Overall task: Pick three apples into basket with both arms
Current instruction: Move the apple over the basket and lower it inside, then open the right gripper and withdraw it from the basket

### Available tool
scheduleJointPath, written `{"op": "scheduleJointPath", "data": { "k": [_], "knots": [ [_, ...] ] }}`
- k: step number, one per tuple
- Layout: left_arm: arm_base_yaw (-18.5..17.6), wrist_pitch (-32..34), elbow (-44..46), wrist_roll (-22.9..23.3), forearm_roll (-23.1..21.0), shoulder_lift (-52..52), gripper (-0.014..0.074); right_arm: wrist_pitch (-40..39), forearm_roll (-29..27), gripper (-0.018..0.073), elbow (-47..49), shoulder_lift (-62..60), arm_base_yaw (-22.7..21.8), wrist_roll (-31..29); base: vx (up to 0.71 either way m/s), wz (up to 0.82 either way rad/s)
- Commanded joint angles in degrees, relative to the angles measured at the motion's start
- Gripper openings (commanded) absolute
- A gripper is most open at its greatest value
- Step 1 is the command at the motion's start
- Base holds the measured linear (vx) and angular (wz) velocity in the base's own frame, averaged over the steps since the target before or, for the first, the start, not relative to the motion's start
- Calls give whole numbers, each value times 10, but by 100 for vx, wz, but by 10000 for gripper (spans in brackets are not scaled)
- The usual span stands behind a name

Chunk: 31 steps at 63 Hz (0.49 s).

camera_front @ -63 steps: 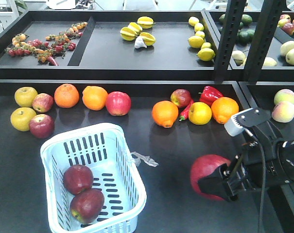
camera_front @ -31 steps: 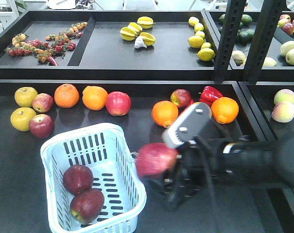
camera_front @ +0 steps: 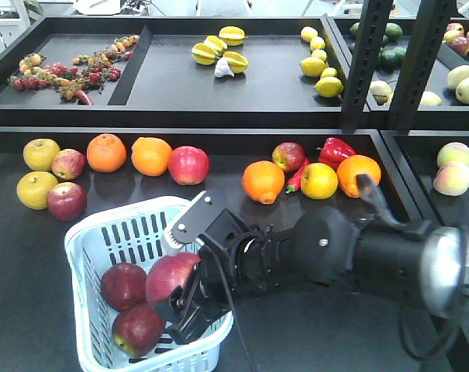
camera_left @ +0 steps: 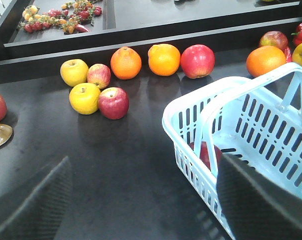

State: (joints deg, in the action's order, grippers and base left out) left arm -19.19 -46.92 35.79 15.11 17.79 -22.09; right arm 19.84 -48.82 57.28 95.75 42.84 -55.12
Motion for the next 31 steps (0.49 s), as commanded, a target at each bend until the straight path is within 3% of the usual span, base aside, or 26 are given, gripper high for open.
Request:
{"op": "scheduleJointPath", "data": {
  "k": [1, 13, 31],
  "knots": [
    [-1, 36, 13, 6, 7, -3, 569, -26, -14, 566, 24, -15, 0, -2, 0, 0],
    [-1, 36, 13, 6, 7, -3, 569, -34, -14, 687, 24, -15, 0, -2, 0, 0],
    [-1, 36, 13, 6, 7, -3, 569, -18, -3, 684, 24, -19, -11, 55, 0, 0]
  ]
}}
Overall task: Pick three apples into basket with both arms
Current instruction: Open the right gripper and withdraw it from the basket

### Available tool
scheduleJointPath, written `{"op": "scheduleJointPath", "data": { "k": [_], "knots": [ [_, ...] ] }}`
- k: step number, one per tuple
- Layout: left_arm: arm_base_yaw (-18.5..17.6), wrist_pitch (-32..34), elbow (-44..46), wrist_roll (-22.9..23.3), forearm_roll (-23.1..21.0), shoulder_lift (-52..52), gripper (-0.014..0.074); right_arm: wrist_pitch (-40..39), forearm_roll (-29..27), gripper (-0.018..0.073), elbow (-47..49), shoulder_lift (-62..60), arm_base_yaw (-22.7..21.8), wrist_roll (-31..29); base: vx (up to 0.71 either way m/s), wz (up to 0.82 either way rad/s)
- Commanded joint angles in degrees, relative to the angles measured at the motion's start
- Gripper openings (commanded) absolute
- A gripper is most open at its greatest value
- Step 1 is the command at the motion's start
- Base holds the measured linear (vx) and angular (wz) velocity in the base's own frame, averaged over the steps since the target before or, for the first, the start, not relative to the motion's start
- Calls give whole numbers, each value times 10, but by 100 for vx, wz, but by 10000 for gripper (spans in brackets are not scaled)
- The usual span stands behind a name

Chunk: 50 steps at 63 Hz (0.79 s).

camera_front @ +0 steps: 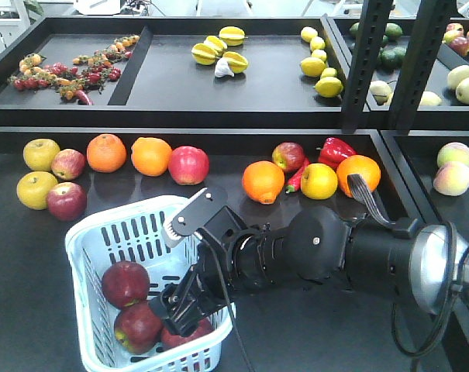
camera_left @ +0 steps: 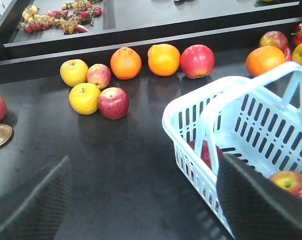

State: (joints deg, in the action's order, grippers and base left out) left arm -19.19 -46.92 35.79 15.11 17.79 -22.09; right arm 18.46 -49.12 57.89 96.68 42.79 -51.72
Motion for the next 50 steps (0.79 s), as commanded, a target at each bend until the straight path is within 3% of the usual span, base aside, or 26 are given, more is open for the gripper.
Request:
{"op": "scheduleJointPath", "data": {
  "k": [1, 13, 33, 43, 50],
  "knots": [
    [-1, 36, 13, 6, 7, -3, 569, -1, 2, 683, 17, -30, -13, 24, 0, 0],
    [-1, 36, 13, 6, 7, -3, 569, 73, 72, 668, 17, -57, -87, 104, 0, 0],
    [-1, 36, 13, 6, 7, -3, 569, 223, 293, 639, 17, -142, -270, 264, 0, 0],
    [-1, 36, 13, 6, 7, -3, 569, 258, 369, 615, 16, -199, -339, 304, 0, 0],
    [-1, 36, 13, 6, 7, -3, 569, 271, 382, 606, 1, -241, -383, 304, 0, 0]
  ]
}}
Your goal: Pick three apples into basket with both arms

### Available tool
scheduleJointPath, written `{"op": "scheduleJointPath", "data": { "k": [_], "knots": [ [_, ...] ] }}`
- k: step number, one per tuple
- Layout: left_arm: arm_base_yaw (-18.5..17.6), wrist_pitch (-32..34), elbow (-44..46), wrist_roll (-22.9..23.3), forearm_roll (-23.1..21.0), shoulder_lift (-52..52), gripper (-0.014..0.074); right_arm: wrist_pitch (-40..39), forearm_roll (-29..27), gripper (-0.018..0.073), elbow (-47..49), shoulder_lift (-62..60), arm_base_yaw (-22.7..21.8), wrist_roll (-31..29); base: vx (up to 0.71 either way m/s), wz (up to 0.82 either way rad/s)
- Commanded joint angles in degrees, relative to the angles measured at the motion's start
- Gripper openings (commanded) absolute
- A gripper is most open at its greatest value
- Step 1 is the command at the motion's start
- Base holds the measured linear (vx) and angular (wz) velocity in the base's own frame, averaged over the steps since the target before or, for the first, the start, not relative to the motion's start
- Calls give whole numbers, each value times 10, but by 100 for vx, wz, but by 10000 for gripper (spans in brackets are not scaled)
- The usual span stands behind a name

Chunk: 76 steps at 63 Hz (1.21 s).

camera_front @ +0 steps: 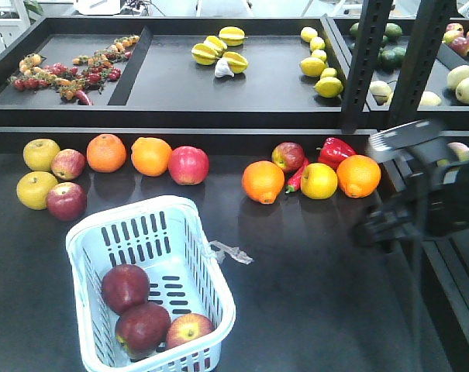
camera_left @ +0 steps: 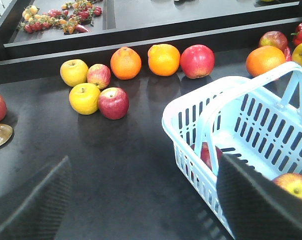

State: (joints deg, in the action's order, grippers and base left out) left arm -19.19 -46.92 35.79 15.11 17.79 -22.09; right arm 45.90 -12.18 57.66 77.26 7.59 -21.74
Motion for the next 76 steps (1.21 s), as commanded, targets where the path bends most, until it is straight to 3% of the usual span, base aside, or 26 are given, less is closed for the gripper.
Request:
{"op": "scheduleJointPath", "data": {
  "k": [1, 12, 28, 51, 76],
  "knots": [
    [-1, 36, 13, 6, 7, -3, 569, -4, 13, 606, -2, -56, -39, 4, 0, 0],
    [-1, 36, 13, 6, 7, -3, 569, -14, 13, 599, -67, -132, -83, 4, 0, 0],
    [-1, 36, 13, 6, 7, -3, 569, -42, 13, 594, -136, -246, -83, 4, 0, 0],
    [-1, 36, 13, 6, 7, -3, 569, -42, 14, 594, -164, -375, -83, 26, 0, 0],
    [-1, 36, 13, 6, 7, -3, 569, -40, 14, 594, -164, -403, -83, 26, 0, 0]
  ]
}}
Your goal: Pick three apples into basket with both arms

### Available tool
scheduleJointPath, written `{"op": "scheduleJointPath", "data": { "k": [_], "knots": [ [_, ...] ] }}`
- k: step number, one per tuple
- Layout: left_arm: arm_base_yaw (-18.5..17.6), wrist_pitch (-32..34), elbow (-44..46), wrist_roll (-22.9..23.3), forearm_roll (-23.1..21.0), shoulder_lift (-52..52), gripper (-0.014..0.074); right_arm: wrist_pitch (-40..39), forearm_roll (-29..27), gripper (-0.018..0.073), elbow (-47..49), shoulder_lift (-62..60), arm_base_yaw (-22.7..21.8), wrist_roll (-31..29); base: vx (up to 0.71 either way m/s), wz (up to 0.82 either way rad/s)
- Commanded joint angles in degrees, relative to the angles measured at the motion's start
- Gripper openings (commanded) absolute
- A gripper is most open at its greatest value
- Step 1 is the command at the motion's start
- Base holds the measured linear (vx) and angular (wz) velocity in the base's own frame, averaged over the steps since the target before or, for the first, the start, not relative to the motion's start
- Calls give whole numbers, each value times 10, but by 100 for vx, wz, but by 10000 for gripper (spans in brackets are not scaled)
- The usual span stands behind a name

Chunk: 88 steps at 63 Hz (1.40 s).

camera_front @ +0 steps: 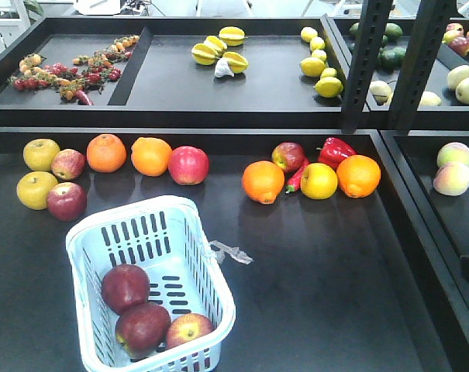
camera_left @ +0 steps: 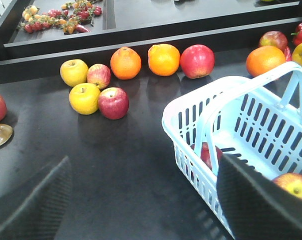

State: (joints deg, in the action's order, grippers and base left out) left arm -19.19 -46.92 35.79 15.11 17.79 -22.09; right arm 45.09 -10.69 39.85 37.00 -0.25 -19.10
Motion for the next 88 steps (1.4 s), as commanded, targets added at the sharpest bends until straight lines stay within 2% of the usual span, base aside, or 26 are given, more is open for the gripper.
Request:
{"op": "scheduleJointPath", "data": {
  "k": [1, 26, 34, 40, 46, 51, 64, 68, 88],
  "knots": [
    [-1, 36, 13, 6, 7, -3, 569, -32, -1, 594, 14, 0, -4, 0, 0, 0],
    [-1, 36, 13, 6, 7, -3, 569, -29, -1, 586, 14, 0, -4, 0, 0, 0],
    [-1, 36, 13, 6, 7, -3, 569, -28, -1, 548, 14, 0, -4, 0, 0, 0],
    [-1, 31, 13, 6, 7, -3, 555, -28, -1, 487, 14, 0, -4, 0, 0, 0],
    [-1, 28, 13, 6, 7, -3, 496, -28, -1, 393, 14, 0, -4, 0, 0, 0],
    [-1, 24, 13, 6, 7, -3, 413, -29, -1, 297, 14, 0, -4, -1, 0, 0],
    [-1, 24, 13, 6, 7, -3, 95, -29, -1, 17, 14, 0, -4, -1, 0, 0],
    [-1, 24, 13, 5, 7, -3, -11, -31, -1, -14, 14, 0, -4, -1, 0, 0],
    [-1, 25, 13, 5, 7, -3, -7, -28, -1, -9, 14, 0, -4, -1, 0, 0]
  ]
}}
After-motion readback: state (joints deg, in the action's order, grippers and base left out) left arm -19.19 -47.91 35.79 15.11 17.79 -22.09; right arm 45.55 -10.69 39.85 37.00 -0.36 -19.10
